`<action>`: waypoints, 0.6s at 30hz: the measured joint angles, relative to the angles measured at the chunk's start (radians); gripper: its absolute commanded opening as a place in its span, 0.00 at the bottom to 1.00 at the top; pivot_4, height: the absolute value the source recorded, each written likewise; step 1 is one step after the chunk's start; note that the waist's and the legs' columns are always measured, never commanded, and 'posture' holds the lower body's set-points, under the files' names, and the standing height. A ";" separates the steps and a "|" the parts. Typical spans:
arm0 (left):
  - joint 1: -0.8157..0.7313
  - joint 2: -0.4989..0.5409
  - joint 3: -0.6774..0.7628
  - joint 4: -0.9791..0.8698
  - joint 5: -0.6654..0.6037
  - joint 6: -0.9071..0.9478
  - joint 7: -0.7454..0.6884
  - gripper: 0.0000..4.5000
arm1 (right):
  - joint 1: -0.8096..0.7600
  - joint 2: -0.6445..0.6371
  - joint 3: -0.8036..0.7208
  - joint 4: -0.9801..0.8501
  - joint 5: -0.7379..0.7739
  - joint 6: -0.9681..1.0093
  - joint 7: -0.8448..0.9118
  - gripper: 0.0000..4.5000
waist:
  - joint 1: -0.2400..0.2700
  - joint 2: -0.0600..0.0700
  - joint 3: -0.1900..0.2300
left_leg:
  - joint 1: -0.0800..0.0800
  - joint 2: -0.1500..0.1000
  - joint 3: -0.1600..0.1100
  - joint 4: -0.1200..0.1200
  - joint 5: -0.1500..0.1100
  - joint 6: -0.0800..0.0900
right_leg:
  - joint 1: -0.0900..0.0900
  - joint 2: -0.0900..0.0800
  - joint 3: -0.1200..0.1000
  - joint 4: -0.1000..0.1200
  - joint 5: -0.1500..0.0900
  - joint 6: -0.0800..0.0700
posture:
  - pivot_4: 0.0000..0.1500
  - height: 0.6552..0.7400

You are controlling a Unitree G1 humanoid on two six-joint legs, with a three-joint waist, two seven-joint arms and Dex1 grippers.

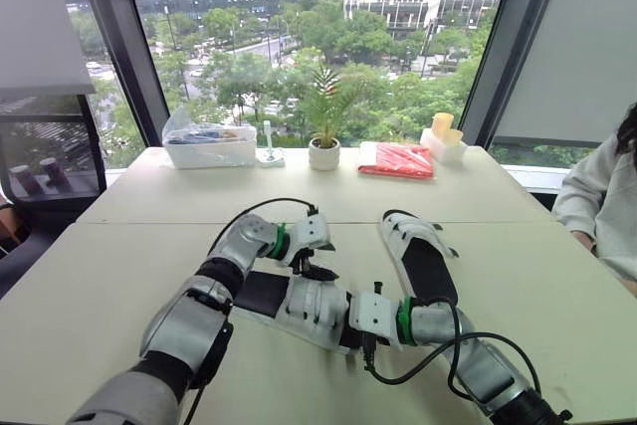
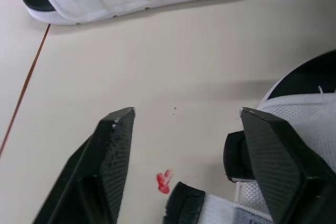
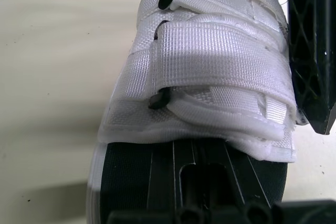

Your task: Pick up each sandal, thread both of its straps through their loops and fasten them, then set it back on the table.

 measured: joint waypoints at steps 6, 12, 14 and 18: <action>-0.012 -0.009 0.003 0.062 0.038 0.044 0.147 0.67 | 0.000 -0.001 0.000 0.000 0.002 0.000 0.000 0.00 | 0.000 0.000 0.000 | 0.000 0.000 0.000 0.000 0.000 0.000 | 0.000 0.001 0.000 0.000 0.000 0.000 | 1.00 0.97; -0.026 0.001 0.159 0.089 -0.088 0.261 0.075 0.67 | 0.008 -0.041 -0.001 -0.059 0.003 0.028 0.001 0.00 | 0.004 0.001 0.005 | -0.009 -0.001 0.000 0.002 0.000 0.000 | -0.008 0.001 -0.002 0.001 0.000 0.001 | 1.00 0.97; -0.030 0.039 0.202 0.075 -0.140 0.354 -0.032 0.67 | 0.016 -0.071 -0.001 -0.102 0.002 0.038 0.003 0.00 | 0.005 0.002 0.005 | -0.023 -0.003 0.000 0.006 0.002 -0.004 | -0.020 0.000 -0.003 0.003 0.001 0.002 | 1.00 0.97; -0.013 0.116 0.236 0.012 -0.191 0.475 -0.173 0.67 | 0.035 -0.136 -0.002 -0.180 -0.002 0.061 0.009 0.00 | 0.009 0.003 0.006 | -0.034 -0.006 -0.002 0.007 0.006 -0.010 | -0.030 -0.005 -0.003 0.003 0.001 0.003 | 1.00 0.97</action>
